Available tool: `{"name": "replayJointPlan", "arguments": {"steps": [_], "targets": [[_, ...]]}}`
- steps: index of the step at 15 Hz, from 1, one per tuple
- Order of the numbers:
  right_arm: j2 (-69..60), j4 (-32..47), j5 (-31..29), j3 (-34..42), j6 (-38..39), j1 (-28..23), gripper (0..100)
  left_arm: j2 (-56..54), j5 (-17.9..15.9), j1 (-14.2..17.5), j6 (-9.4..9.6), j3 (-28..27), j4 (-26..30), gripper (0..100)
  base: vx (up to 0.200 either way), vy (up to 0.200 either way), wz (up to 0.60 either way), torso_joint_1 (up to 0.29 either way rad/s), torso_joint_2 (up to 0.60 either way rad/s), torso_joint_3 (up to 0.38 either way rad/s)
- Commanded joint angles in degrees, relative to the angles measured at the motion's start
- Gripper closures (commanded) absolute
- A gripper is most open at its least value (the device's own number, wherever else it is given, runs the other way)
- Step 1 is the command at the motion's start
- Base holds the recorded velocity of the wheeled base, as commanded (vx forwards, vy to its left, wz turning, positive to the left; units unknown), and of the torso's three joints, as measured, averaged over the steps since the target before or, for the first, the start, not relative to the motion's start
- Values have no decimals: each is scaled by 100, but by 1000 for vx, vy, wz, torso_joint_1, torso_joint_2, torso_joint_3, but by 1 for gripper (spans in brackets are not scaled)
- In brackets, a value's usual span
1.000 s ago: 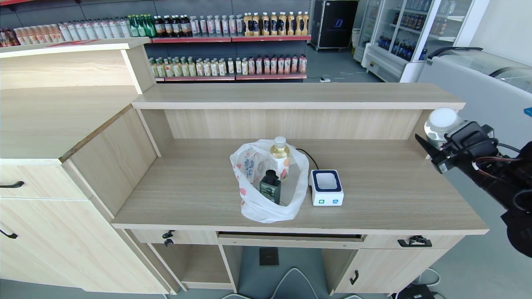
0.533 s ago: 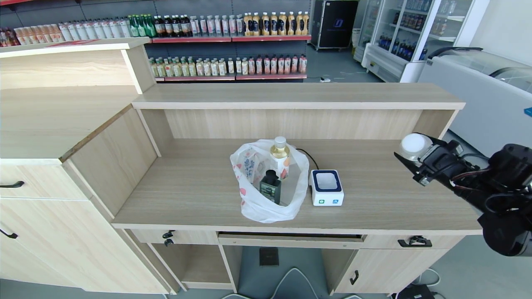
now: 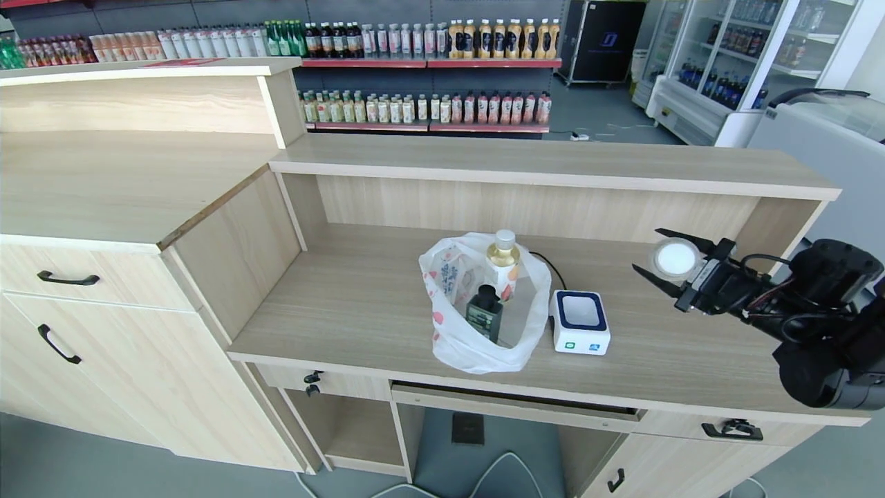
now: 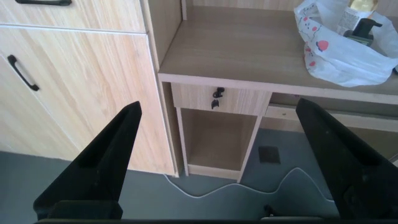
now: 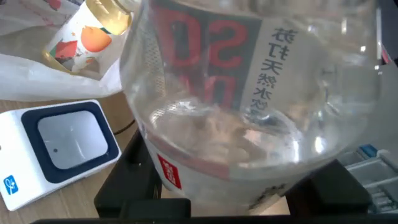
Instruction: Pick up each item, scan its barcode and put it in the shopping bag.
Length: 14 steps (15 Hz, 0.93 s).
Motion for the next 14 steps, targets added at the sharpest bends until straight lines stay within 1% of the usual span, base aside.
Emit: {"name": "replayJointPlan", "arguments": {"steps": [1,2,5,7,10,11,14], "targets": [[336,3,246,-235,-88,-92,100,-2,0,9,-1,0,-1,0,0,0,0,0,0,0],[398,3,457,-271,-115,-127,100,-2,0,9,-1,0,-1,0,0,0,0,0,0,0],[530,3,756,-358,-176,-127,100,-2,0,9,-1,0,-1,0,0,0,0,0,0,0],[644,3,1072,-490,-211,-127,100,-2,0,9,-1,0,-1,0,0,0,0,0,0,0],[802,3,1231,-736,-211,-109,100,-2,0,9,-1,0,-1,0,0,0,0,0,0,0],[899,3,1459,-947,-185,-100,100,-2,0,9,-1,0,-1,0,0,0,0,0,0,0],[1083,3,1793,-1079,-203,-100,100,-2,0,9,-1,0,-1,0,0,0,0,0,0,0]]}}
